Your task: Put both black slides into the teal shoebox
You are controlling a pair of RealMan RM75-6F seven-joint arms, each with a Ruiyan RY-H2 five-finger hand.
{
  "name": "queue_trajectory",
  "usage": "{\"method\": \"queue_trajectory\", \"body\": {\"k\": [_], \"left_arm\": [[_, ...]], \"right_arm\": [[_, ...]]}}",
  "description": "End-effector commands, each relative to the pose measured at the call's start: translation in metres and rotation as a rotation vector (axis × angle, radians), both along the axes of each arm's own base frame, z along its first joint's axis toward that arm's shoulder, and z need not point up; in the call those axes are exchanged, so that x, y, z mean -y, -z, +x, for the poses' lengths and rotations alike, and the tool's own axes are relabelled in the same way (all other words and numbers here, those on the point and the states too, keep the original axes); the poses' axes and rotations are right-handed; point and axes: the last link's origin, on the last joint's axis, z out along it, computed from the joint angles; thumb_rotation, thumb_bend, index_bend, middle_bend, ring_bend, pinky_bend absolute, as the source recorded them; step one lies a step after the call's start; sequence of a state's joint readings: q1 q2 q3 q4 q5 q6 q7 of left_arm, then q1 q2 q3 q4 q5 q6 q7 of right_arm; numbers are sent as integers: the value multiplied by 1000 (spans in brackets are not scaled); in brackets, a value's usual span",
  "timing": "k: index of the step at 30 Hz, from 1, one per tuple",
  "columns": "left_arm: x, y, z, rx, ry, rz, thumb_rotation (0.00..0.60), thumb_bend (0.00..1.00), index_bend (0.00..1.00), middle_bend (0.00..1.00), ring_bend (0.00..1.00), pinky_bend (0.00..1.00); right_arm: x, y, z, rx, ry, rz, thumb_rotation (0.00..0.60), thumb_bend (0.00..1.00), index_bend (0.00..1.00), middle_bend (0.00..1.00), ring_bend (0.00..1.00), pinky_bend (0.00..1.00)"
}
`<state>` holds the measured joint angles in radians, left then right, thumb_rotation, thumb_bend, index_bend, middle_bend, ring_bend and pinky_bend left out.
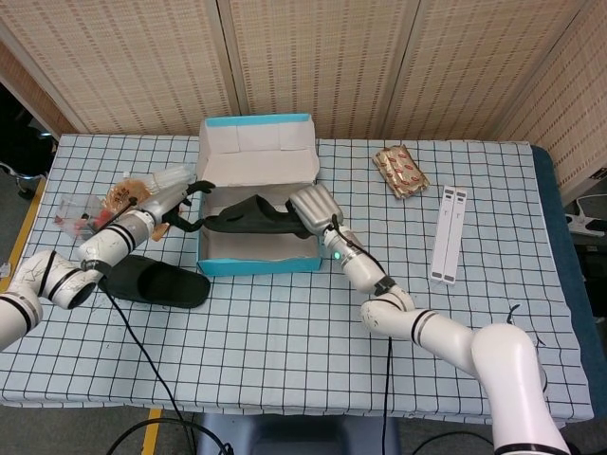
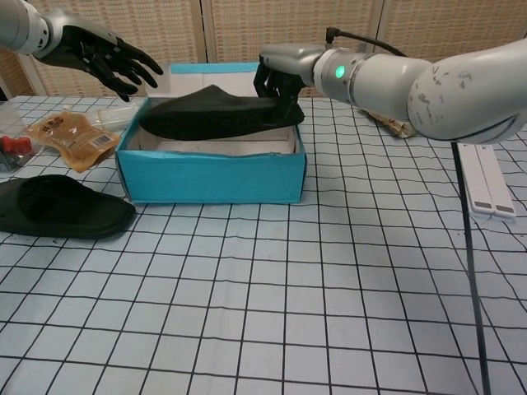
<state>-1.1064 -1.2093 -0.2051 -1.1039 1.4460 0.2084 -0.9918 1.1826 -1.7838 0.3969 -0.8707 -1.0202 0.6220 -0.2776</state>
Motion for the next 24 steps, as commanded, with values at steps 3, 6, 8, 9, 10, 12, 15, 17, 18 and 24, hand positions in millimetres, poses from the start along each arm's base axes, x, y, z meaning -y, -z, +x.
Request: {"method": "queue_trajectory", "body": {"k": [3, 6, 8, 9, 10, 12, 15, 17, 18, 24], "left_arm": [[2, 6, 0, -3, 5, -12, 600, 481, 86, 93, 26, 191], [4, 10, 0, -10, 13, -24, 600, 480, 86, 94, 26, 192], [6, 12, 0, -15, 17, -30, 600, 480, 86, 95, 27, 191], [6, 13, 0, -17, 18, -32, 600, 480, 86, 95, 27, 191], [7, 13, -1, -20, 20, -35, 600, 479, 86, 95, 26, 191], [7, 14, -1, -20, 20, -38, 600, 478, 86, 95, 26, 191], [9, 17, -2, -19, 18, -45, 600, 479, 86, 98, 29, 191], [11, 18, -4, -22, 17, -52, 600, 480, 89, 102, 33, 191], [12, 19, -5, -24, 17, -56, 600, 480, 95, 106, 35, 191], [18, 22, -7, -33, 26, -77, 600, 478, 119, 175, 68, 192]], "right_arm": [[7, 11, 4, -40, 21, -11, 600, 329, 1000, 807, 576, 484], [9, 16, 12, 14, 47, -20, 600, 329, 1000, 807, 576, 484], [10, 18, 15, 39, 53, -22, 600, 329, 1000, 807, 576, 484], [11, 19, 17, 42, 53, -17, 600, 329, 1000, 807, 576, 484], [12, 20, 17, 41, 54, -11, 600, 329, 1000, 807, 576, 484], [14, 21, 19, 37, 56, -9, 600, 329, 1000, 807, 575, 484], [18, 21, 19, 46, 73, -19, 600, 329, 1000, 807, 572, 484], [19, 22, 19, 67, 90, -33, 600, 329, 1000, 807, 572, 484], [20, 22, 19, 66, 90, -46, 600, 328, 1000, 807, 572, 484], [18, 30, 11, 44, 89, -97, 600, 328, 1000, 807, 572, 484]]}}
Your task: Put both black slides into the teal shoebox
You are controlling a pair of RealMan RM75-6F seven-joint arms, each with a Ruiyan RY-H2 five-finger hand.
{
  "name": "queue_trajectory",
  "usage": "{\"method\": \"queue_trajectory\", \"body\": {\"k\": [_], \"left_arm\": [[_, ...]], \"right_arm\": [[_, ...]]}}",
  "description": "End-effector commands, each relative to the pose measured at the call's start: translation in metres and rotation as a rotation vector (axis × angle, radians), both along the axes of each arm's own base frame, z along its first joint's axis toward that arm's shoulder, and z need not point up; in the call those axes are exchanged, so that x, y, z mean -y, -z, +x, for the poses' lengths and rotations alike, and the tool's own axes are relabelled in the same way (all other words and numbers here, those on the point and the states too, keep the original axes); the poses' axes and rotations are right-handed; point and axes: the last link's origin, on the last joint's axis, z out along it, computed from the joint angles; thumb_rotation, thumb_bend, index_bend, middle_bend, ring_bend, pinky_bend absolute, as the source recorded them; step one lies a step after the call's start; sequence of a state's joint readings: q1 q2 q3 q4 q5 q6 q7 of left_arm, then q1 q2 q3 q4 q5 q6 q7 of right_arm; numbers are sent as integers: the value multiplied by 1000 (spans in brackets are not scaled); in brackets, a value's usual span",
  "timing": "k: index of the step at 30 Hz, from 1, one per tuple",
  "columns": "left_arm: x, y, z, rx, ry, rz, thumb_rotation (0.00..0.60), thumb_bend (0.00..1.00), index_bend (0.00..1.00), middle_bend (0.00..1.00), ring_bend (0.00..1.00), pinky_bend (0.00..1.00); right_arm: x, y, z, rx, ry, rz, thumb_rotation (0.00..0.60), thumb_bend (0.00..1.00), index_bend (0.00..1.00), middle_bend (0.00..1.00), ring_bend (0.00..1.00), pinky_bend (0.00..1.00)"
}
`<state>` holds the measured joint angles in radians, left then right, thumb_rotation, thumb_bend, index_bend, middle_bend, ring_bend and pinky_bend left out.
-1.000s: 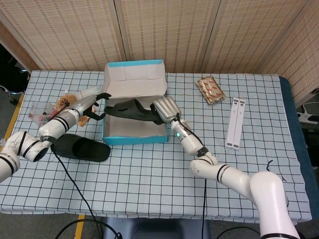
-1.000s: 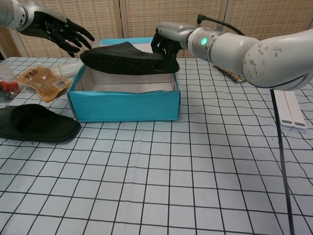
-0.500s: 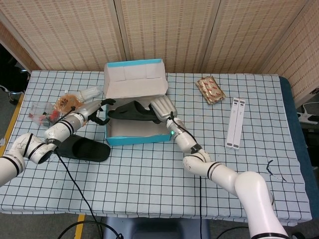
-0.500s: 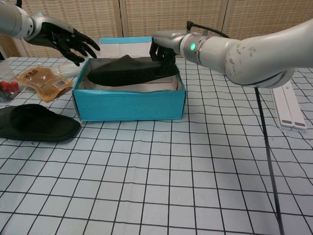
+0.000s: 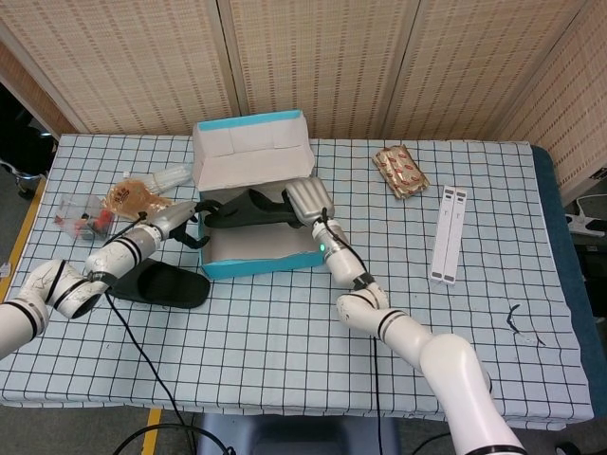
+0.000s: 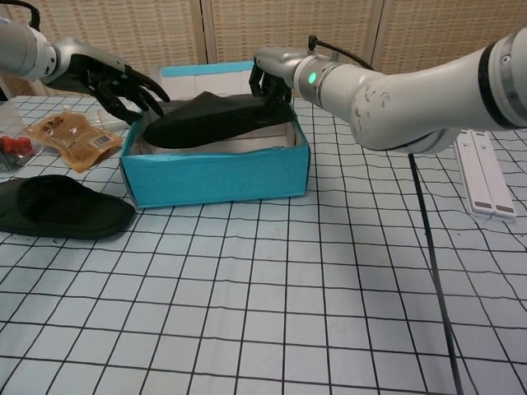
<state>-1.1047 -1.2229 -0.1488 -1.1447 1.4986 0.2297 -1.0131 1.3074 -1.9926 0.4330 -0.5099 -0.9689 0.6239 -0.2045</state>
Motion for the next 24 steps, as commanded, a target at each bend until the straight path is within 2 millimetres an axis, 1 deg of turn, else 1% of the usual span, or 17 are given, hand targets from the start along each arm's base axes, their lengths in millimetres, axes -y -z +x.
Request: {"method": "queue_trajectory", "body": {"k": [1, 4, 10, 15, 16, 17, 18, 20, 21, 22, 23, 24], "left_arm": [[3, 2, 0, 1, 5, -10, 600, 479, 120, 181, 71, 192], [5, 4, 0, -8, 13, -21, 600, 480, 120, 190, 76, 192], [7, 4, 1, -11, 27, -28, 600, 479, 124, 192, 85, 192], [8, 5, 0, -9, 27, -32, 600, 479, 126, 194, 86, 192], [8, 5, 0, -9, 28, -33, 600, 479, 126, 194, 86, 191], [8, 5, -1, -9, 28, -32, 600, 479, 126, 194, 86, 191], [8, 5, -1, -10, 29, -31, 600, 480, 126, 194, 86, 190], [7, 2, -2, -9, 30, -25, 600, 481, 126, 193, 85, 188], [6, 2, -2, -7, 29, -22, 600, 481, 126, 193, 85, 187], [6, 1, -3, -3, 27, -18, 600, 480, 126, 193, 85, 187], [5, 0, -4, 0, 24, -14, 600, 479, 126, 193, 85, 188], [5, -1, -5, 1, 23, -11, 600, 479, 126, 193, 85, 188]], "right_arm": [[-3, 9, -4, -26, 0, -13, 600, 328, 1000, 807, 572, 484], [-5, 14, -5, -87, -30, -48, 600, 328, 1000, 807, 572, 484], [-7, 19, -5, -133, -29, -92, 600, 328, 1000, 807, 572, 484], [-6, 22, -8, -171, -16, -93, 600, 328, 990, 807, 568, 484], [-6, 23, -8, -167, -13, -91, 600, 325, 940, 801, 552, 480], [-6, 22, -9, -164, -11, -88, 600, 318, 834, 770, 523, 470], [-6, 22, -9, -156, -7, -82, 600, 307, 700, 720, 487, 451], [-4, 19, -11, -130, 9, -75, 600, 278, 322, 526, 372, 386], [-3, 18, -11, -122, 14, -76, 600, 272, 208, 460, 331, 363], [-2, 15, -11, -111, 16, -79, 600, 265, 73, 365, 268, 328], [-1, 12, -10, -102, 14, -93, 600, 256, 12, 306, 225, 303], [-1, 10, -10, -98, 10, -103, 600, 244, 0, 265, 191, 283]]}}
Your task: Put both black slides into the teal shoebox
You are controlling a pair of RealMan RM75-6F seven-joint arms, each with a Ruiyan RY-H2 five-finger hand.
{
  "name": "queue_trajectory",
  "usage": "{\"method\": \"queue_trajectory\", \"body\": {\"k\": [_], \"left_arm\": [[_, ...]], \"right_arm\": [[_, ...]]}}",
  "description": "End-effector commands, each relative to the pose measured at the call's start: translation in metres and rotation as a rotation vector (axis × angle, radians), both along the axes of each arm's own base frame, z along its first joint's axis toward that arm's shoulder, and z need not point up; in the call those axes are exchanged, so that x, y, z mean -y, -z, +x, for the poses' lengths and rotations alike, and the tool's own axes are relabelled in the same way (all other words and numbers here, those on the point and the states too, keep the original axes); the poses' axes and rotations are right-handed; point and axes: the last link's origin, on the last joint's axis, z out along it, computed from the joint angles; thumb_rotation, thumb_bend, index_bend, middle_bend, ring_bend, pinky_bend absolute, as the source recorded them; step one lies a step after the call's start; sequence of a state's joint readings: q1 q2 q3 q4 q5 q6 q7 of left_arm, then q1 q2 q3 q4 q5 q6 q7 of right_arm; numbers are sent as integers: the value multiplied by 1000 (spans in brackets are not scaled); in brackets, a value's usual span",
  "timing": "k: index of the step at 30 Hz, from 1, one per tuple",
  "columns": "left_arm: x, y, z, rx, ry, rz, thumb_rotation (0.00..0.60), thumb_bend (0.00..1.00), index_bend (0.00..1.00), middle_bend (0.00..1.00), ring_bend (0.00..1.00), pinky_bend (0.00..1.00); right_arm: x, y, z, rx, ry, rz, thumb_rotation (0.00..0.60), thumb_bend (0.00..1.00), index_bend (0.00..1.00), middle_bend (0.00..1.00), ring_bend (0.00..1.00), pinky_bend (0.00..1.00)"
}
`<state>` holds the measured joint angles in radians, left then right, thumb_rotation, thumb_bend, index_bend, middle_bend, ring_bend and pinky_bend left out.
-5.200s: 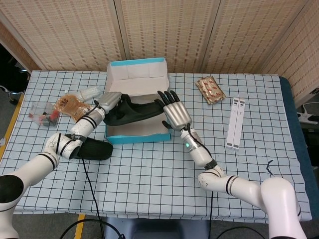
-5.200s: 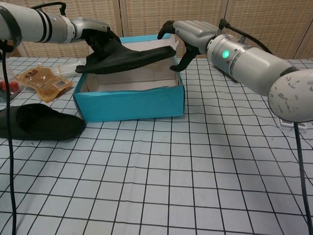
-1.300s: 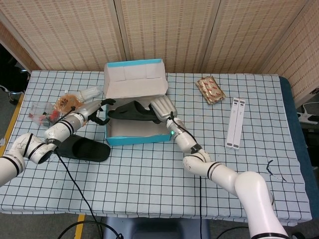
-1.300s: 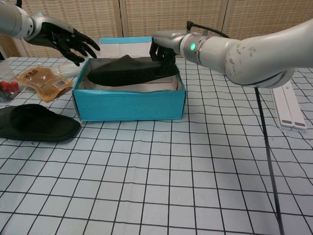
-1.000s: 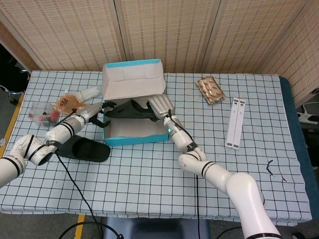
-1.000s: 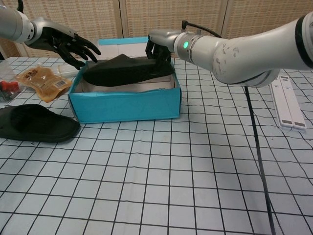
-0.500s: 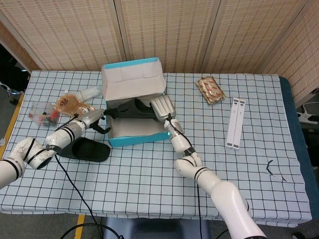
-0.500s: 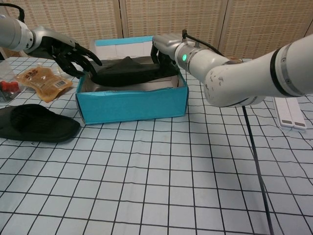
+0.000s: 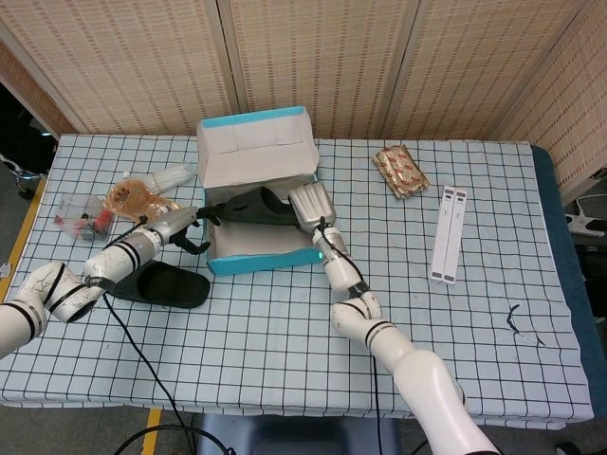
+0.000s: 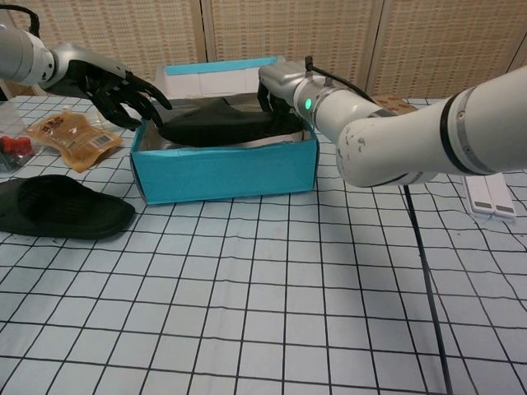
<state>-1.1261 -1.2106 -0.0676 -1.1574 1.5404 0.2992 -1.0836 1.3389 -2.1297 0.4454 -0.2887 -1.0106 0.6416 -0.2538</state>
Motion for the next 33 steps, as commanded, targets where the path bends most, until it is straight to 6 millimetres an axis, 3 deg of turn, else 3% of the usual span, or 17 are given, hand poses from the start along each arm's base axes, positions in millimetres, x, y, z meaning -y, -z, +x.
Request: {"method": "queue_trajectory", "body": {"k": [1, 16, 24, 29, 33], "left_arm": [[-1, -2, -3, 2, -6, 9, 600, 479, 126, 193, 85, 188], [0, -1, -11, -26, 1, 11, 600, 480, 127, 174, 78, 187], [-1, -3, -13, -28, 0, 22, 600, 477, 126, 166, 78, 187], [4, -1, -17, -43, 14, 11, 600, 478, 115, 135, 63, 187], [2, -1, -16, -40, 18, 20, 600, 478, 106, 122, 55, 186]], "right_arm": [[3, -9, 1, 25, -7, -33, 600, 231, 0, 236, 168, 270], [2, -18, -10, -112, -8, -40, 600, 83, 0, 80, 7, 171], [0, -25, -9, -120, -7, -113, 600, 78, 0, 75, 0, 166], [-1, -25, -19, -100, 20, 3, 600, 77, 0, 49, 0, 120], [-2, -43, -26, -166, -4, -29, 600, 76, 0, 17, 0, 55]]}}
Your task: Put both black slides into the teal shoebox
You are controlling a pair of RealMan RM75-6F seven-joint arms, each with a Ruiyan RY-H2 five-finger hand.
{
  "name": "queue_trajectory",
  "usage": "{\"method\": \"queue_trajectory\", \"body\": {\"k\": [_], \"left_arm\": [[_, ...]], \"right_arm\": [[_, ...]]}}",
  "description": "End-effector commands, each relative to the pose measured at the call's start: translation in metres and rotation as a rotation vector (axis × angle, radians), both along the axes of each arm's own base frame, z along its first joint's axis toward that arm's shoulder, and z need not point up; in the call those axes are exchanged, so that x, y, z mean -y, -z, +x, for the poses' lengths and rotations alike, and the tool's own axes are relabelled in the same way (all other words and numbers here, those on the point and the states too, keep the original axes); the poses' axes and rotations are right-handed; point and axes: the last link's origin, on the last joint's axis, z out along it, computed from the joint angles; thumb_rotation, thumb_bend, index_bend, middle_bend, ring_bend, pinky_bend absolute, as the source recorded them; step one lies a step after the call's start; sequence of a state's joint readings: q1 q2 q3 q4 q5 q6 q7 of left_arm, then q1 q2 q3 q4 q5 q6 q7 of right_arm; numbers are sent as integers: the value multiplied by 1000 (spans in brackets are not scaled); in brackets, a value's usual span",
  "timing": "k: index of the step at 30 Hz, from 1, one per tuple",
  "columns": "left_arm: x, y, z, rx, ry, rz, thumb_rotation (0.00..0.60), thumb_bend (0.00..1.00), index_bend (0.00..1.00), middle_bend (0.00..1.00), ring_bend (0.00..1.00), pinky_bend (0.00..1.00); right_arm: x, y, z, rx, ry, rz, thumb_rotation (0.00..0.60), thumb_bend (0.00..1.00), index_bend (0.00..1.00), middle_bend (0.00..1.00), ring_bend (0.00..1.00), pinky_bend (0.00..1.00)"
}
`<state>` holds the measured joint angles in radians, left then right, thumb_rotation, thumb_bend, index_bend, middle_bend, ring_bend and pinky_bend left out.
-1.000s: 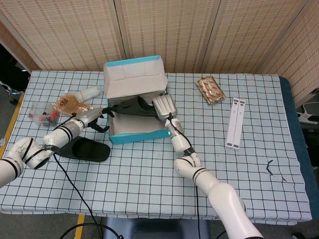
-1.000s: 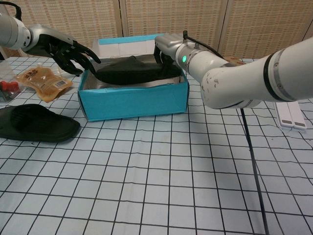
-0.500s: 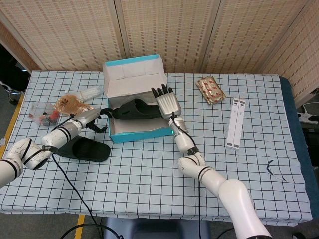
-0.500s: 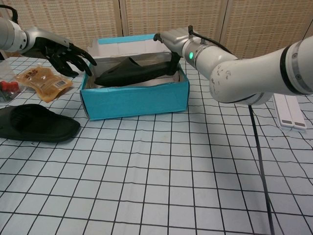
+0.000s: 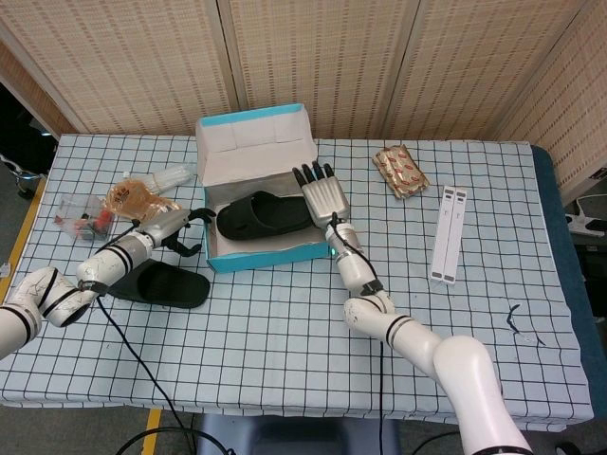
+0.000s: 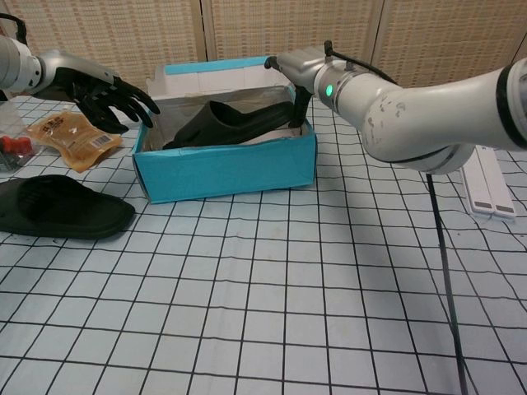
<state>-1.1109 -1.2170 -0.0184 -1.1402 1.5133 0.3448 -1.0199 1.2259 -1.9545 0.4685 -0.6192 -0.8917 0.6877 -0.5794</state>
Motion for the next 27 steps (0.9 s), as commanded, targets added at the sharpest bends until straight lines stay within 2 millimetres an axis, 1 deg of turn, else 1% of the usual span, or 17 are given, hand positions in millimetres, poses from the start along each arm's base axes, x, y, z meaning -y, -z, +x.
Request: {"method": "queue_trajectory", "body": {"k": [1, 3, 5, 7, 9, 10, 13, 16, 19, 22, 25, 27], "left_arm": [[-1, 1, 1, 12, -3, 7, 600, 479, 105, 122, 56, 186], [-2, 1, 2, 12, -1, 10, 600, 478, 103, 121, 56, 186], [-3, 1, 1, 4, -2, 9, 600, 479, 102, 122, 56, 186], [-3, 1, 1, 2, -3, 9, 600, 479, 102, 121, 55, 186], [-3, 1, 0, -1, -7, 10, 600, 479, 102, 121, 55, 186], [-3, 0, 0, 2, -12, 12, 600, 479, 102, 121, 55, 186], [-2, 0, 1, 15, -15, 17, 600, 479, 102, 121, 56, 186], [2, -4, 3, 37, -6, 19, 600, 479, 101, 121, 56, 186], [12, -13, 3, 59, 20, 24, 600, 478, 88, 121, 54, 186], [27, -22, 1, 80, 64, 36, 600, 480, 58, 115, 53, 186], [49, -31, -7, 82, 123, 56, 600, 480, 16, 90, 34, 181], [66, -36, -17, 63, 167, 79, 600, 474, 1, 60, 12, 169]], "right_arm": [[-1, -21, -11, -70, -17, -31, 600, 76, 0, 16, 0, 49], [-2, -28, -11, -85, -34, -60, 600, 76, 0, 15, 0, 39], [-2, -38, -11, -145, -77, -108, 600, 75, 0, 12, 0, 33], [-2, -40, -12, -160, -86, -118, 600, 74, 0, 10, 0, 30], [-1, -50, -15, -259, -130, -174, 600, 74, 0, 7, 0, 23], [-1, -58, -20, -310, -143, -205, 600, 72, 0, 5, 0, 20], [-3, -68, -24, -290, -127, -217, 600, 69, 0, 4, 0, 19], [-12, -78, -28, -182, -104, -201, 600, 66, 0, 4, 0, 19], [-32, -89, -33, -56, -108, -182, 600, 63, 0, 4, 0, 19], [-60, -100, -44, 40, -117, -146, 600, 63, 0, 4, 0, 19], [-95, -114, -61, 120, -118, -113, 600, 63, 0, 4, 0, 19], [-122, -124, -74, 155, -127, -92, 600, 63, 0, 4, 0, 19]]}}
